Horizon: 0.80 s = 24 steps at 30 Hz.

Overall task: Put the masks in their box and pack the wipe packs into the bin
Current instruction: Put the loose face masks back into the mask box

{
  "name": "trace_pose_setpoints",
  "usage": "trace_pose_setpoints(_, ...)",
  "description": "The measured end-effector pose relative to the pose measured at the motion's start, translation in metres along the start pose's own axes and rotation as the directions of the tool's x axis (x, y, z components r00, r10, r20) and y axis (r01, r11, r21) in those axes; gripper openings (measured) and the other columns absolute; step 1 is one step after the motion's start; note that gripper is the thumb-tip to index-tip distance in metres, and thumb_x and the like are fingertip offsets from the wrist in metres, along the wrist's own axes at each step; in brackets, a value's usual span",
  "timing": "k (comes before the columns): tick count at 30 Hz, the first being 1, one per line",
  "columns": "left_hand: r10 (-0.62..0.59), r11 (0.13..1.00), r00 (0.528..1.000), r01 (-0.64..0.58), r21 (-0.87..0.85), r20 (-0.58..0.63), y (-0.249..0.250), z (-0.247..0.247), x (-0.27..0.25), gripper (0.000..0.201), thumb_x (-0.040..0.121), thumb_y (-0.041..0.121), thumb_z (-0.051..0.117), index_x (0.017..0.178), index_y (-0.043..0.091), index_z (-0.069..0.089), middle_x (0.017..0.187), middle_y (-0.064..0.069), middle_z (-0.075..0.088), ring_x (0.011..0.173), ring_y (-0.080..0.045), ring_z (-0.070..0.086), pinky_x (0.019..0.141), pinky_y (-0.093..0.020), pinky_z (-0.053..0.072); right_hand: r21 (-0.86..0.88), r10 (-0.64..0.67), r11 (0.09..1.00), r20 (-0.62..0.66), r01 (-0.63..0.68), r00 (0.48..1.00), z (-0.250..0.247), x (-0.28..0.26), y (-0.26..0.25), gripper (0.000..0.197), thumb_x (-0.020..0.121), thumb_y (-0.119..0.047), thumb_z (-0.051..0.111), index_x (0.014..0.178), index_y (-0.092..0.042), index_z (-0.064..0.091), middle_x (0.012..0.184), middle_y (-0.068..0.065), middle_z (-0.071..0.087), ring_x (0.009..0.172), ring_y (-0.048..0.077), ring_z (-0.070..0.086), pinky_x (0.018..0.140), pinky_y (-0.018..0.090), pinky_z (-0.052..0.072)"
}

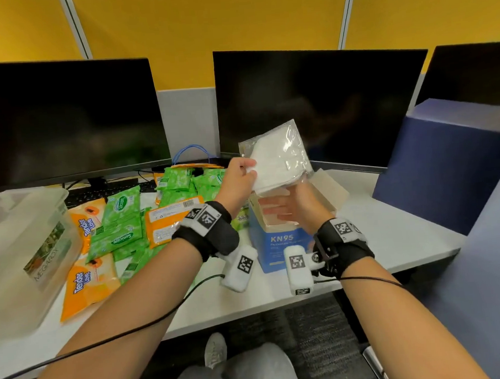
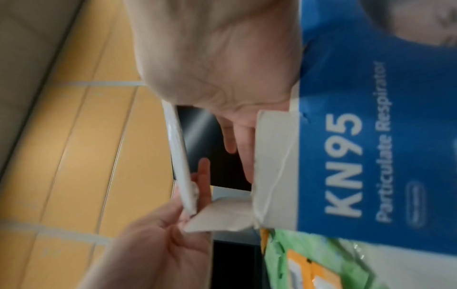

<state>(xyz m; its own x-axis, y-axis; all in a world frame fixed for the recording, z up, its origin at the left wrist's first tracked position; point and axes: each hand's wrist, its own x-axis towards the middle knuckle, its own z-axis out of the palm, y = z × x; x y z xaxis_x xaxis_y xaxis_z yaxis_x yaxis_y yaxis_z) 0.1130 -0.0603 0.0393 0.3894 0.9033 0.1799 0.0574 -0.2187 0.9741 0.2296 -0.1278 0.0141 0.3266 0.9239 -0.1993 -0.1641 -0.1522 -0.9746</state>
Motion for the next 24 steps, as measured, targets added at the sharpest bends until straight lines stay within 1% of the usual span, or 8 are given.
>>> trace_pose_setpoints(3,0.073,0.984,0.997,-0.067,0.165,-0.033,0.0,0.002,0.005,0.024,0.094,0.002,0.044,0.116,0.011,0.044,0.106,-0.007,0.049,0.085,-0.018,0.049,0.075,-0.031,0.043,0.313,-0.048,0.95,0.08,0.021,0.996,-0.014,0.005,0.003,0.086,0.082,-0.08,0.0,0.127,-0.026,0.049,0.122,0.017,0.063,0.112,0.036,0.061,0.104,0.052,0.031)
trace_pose_setpoints(6,0.115,0.933,0.993,-0.108,0.344,0.0,-0.005,0.002,0.004,0.025,0.092,0.003,0.048,0.114,0.013,0.041,0.092,-0.005,0.05,0.076,-0.018,0.049,0.071,-0.033,0.042,0.541,-0.09,0.841,0.107,0.018,0.99,-0.021,0.005,0.004,0.077,0.085,-0.077,0.023,0.131,-0.021,0.048,0.131,0.014,0.058,0.118,0.035,0.058,0.106,0.054,0.036)
trace_pose_setpoints(8,0.093,0.912,0.995,-0.1,0.398,0.036,-0.011,0.003,-0.001,0.032,0.089,0.005,0.053,0.117,0.013,0.04,0.092,-0.004,0.054,0.078,-0.016,0.053,0.069,-0.03,0.044,0.522,-0.126,0.851,0.096,0.058,0.987,-0.02,0.001,0.004,0.053,0.095,-0.047,0.048,0.137,-0.015,0.045,0.131,0.014,0.059,0.117,0.033,0.06,0.099,0.054,0.047)
trace_pose_setpoints(10,0.067,0.874,0.996,-0.088,0.478,0.06,-0.02,0.003,-0.004,0.044,0.083,0.012,0.061,0.121,0.017,0.039,0.108,-0.006,0.058,0.097,-0.021,0.057,0.084,-0.038,0.048,0.47,-0.129,0.877,0.036,0.097,0.991,-0.018,0.0,0.003,0.043,0.093,-0.009,0.055,0.135,-0.011,0.045,0.127,0.014,0.061,0.112,0.032,0.062,0.088,0.048,0.055)
trace_pose_setpoints(14,-0.031,0.685,0.988,-0.089,0.723,0.151,-0.037,0.002,-0.006,0.057,0.079,0.029,0.068,0.13,0.03,0.043,0.145,-0.008,0.034,0.139,-0.027,0.025,0.113,-0.047,0.026,0.177,-0.227,0.95,-0.171,0.257,0.959,-0.028,0.003,-0.005,0.049,0.09,-0.001,0.058,0.136,-0.013,0.044,0.127,0.011,0.059,0.109,0.029,0.062,0.077,0.037,0.059)
trace_pose_setpoints(16,-0.102,0.716,0.983,-0.034,0.697,0.153,-0.039,0.001,-0.008,0.051,0.083,0.03,0.064,0.131,0.032,0.045,0.151,-0.011,0.021,0.143,-0.032,0.014,0.115,-0.045,0.021,-0.109,-0.392,0.92,-0.239,0.377,0.888,-0.036,-0.001,-0.017,0.045,0.09,-0.008,0.061,0.132,-0.013,0.047,0.124,0.004,0.059,0.108,0.022,0.061,0.078,0.034,0.059)
trace_pose_setpoints(20,-0.109,0.804,0.984,0.005,0.594,0.139,-0.042,0.0,-0.011,0.051,0.087,0.026,0.061,0.134,0.03,0.04,0.147,-0.016,0.021,0.138,-0.034,0.026,0.111,-0.036,0.028,-0.719,-0.657,0.565,-0.096,0.404,0.748,-0.047,-0.022,-0.047,0.024,0.09,-0.026,0.064,0.109,-0.014,0.057,0.097,-0.004,0.057,0.08,0.007,0.051,0.059,0.011,0.036)
trace_pose_setpoints(24,-0.128,0.847,0.986,0.05,0.53,0.111,-0.043,0.002,-0.017,0.051,0.092,0.026,0.056,0.139,0.027,0.034,0.141,-0.016,0.028,0.128,-0.031,0.039,0.105,-0.031,0.031,-0.927,-0.521,0.304,0.033,0.221,0.853,-0.046,-0.024,-0.054,0.022,0.091,-0.033,0.06,0.105,-0.016,0.056,0.101,0.003,0.06,0.091,0.021,0.054,0.074,0.032,0.045)
